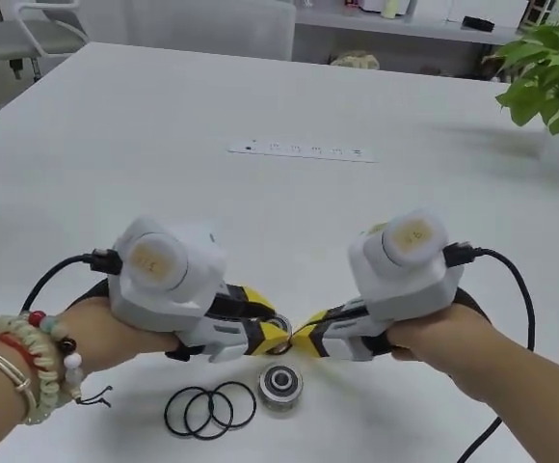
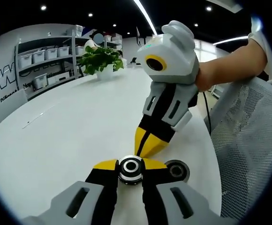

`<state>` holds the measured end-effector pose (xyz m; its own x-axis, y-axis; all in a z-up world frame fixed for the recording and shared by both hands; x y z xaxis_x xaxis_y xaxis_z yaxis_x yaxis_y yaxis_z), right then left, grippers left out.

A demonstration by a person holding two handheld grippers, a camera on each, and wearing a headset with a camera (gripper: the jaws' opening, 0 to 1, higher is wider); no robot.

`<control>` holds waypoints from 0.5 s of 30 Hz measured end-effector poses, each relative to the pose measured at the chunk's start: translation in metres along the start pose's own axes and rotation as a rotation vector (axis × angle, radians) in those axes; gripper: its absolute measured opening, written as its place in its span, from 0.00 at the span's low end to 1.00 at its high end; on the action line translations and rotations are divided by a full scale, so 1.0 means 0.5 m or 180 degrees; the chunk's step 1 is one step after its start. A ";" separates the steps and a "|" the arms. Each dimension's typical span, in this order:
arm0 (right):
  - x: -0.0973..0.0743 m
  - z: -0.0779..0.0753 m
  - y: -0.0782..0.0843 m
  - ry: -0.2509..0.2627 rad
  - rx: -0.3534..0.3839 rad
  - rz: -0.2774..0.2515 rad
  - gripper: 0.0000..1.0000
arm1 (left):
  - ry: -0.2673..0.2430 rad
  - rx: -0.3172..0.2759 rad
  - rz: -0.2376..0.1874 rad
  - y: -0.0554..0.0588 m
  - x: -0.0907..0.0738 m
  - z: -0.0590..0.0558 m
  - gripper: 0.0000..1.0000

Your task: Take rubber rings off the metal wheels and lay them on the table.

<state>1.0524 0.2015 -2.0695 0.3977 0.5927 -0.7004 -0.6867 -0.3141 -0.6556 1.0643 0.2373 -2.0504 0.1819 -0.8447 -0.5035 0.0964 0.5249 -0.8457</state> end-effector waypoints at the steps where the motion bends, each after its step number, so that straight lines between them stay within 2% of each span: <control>1: -0.001 -0.001 -0.001 -0.0001 0.0080 -0.0007 0.00 | 0.0001 -0.0004 0.0006 0.000 -0.001 0.000 0.15; 2: -0.003 -0.002 -0.001 -0.0006 0.0196 -0.0014 0.00 | 0.0007 -0.0004 0.0010 0.001 -0.001 0.000 0.15; 8: -0.009 -0.008 -0.004 -0.0066 0.0524 -0.0069 0.00 | 0.0036 0.0007 0.0034 0.004 -0.005 0.001 0.15; 11: -0.014 -0.007 -0.010 -0.0130 0.0603 -0.0138 0.00 | 0.0043 0.0000 0.0046 0.004 -0.007 0.001 0.15; 15: -0.018 -0.005 -0.016 -0.0260 0.0961 -0.0255 0.00 | 0.0060 0.0034 0.0063 0.005 -0.008 -0.001 0.14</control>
<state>1.0559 0.1967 -2.0586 0.4159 0.6681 -0.6170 -0.8095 -0.0371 -0.5859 1.0634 0.2418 -2.0505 0.1654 -0.8359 -0.5233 0.1036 0.5424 -0.8337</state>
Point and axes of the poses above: the centre of the closed fingertips' face, and the gripper's own axes: x roughly forward along the fingers, z roughly to its left, y roughly out of its underside, the point moved 2 cm from there along -x, roughly backward along the fingers, and after that the axes turned 9 degrees about x, right-handed, at the moved point
